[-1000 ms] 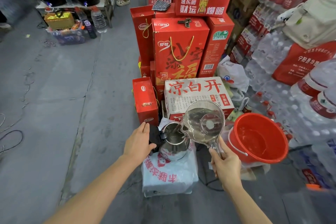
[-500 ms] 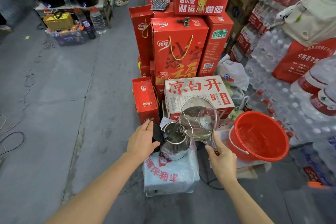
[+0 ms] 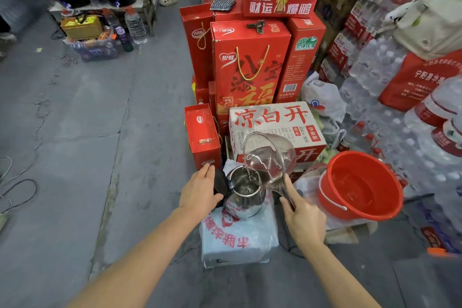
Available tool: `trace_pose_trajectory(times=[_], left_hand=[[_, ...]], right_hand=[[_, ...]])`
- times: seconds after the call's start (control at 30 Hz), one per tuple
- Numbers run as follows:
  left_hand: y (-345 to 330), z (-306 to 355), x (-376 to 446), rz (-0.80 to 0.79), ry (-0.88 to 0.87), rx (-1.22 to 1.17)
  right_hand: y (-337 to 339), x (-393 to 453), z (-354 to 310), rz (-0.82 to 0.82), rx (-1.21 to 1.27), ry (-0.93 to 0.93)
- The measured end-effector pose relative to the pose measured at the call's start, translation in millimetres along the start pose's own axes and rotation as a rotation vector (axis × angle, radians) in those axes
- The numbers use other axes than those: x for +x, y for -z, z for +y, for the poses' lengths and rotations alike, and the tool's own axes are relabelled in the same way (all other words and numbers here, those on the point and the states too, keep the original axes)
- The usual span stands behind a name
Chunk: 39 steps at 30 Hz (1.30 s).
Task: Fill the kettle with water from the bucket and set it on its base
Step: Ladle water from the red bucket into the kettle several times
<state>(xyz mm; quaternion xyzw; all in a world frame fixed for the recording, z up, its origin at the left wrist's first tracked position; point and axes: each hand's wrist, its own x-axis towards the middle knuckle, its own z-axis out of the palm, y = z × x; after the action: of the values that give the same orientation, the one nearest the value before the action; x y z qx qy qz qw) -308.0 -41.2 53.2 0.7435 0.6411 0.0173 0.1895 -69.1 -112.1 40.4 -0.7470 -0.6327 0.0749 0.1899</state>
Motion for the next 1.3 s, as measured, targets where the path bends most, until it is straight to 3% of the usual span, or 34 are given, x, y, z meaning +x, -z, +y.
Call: trace_pose_trajectory(times=[0.37, 0.63, 0.73, 0.87, 0.93, 1.0, 1.13, 1.3], left_hand=[[1, 2, 1, 0.006, -0.011, -0.008], [0, 3, 4, -0.018, -0.028, 0.001], [1, 4, 5, -0.025, -0.036, 0.008], [-1, 7, 7, -0.006, -0.025, -0.007], [-3, 8, 9, 0.012, -0.017, -0.008], [-6, 15, 11, 0.022, -0.012, -0.005], [-16, 35, 24, 0.054, -0.024, 0.046], [-28, 67, 42, 0.059, -0.054, 0.18]], right_hand=[[-6, -3, -2, 0.011, -0.253, 0.2], [-12, -8, 0, -0.091, -0.192, 0.187], [0, -6, -8, -0.106, 0.023, -0.059], [14, -8, 11, -0.171, 1.034, -0.551], [28, -14, 31, -0.121, 1.294, -0.667], [44, -22, 61, -0.041, 1.342, -0.728], [74, -22, 129, 0.129, 1.184, -0.83], [92, -8, 193, 0.159, 0.969, -0.796]])
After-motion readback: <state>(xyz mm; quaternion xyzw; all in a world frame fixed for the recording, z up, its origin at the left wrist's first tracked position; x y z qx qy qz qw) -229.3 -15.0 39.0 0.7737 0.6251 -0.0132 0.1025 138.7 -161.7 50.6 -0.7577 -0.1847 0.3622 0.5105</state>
